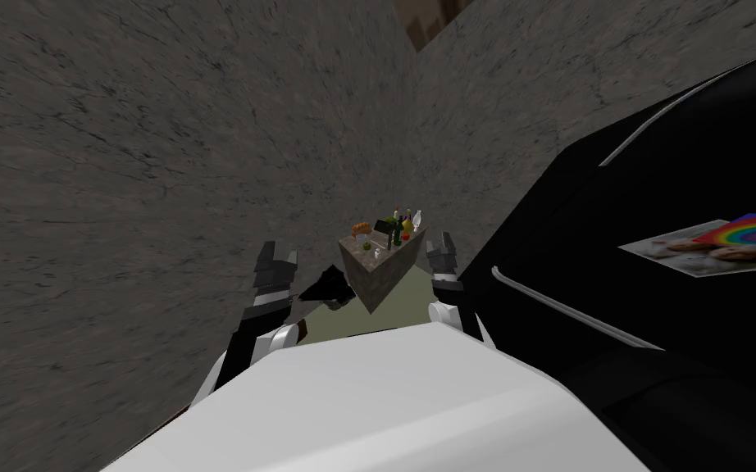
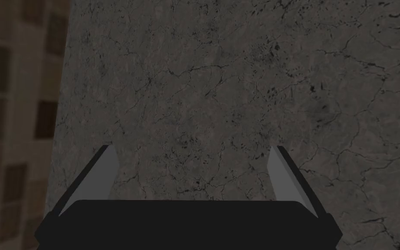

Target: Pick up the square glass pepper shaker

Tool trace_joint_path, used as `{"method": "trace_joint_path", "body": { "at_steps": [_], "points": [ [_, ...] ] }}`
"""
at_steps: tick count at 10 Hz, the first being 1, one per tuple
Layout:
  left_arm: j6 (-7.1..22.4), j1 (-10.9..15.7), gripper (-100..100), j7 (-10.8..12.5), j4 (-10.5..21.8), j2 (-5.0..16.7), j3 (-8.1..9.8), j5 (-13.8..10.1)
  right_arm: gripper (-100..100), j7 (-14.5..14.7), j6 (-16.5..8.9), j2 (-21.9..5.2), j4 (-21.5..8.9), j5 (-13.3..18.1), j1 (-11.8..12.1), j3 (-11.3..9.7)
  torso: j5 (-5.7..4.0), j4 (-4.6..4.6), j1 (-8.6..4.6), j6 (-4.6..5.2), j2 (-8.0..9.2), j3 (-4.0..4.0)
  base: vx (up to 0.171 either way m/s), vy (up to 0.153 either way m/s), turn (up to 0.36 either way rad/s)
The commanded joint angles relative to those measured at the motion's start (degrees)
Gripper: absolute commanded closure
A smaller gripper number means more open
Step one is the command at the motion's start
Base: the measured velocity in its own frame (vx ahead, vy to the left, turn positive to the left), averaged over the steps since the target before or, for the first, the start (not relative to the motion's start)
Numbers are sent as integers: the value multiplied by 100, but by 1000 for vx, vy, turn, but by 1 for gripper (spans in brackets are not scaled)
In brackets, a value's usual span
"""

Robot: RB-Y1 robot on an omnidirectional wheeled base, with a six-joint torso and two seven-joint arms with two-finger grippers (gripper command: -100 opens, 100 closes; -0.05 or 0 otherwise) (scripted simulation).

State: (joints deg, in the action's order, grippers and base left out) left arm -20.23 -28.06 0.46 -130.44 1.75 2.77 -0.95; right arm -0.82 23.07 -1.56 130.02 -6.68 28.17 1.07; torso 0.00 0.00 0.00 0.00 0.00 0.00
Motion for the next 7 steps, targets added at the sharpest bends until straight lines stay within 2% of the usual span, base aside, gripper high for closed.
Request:
{"method": "trace_joint_path", "body": {
  "at_steps": [1, 4, 7],
  "points": [
    [0, 0, 0, 0, 0, 0, 0, 0, -100, 29, -34, -232, -122, 102, -47, 7, 0, 0, 0, 0, 0, 0, -12, 11, 51],
    [0, 0, 0, 0, 0, 0, 0, 0, -100, 91, -109, -547, -415, 349, -152, 35, 1, 2, 6, -1, 8, 4, -25, 22, 57],
    [0, 1, 0, 0, 0, 0, 0, 0, -100, 174, -206, -860, -828, 716, -298, 96, 2, 3, 8, -1, 13, 7, -37, 28, 76]
  ]
}}
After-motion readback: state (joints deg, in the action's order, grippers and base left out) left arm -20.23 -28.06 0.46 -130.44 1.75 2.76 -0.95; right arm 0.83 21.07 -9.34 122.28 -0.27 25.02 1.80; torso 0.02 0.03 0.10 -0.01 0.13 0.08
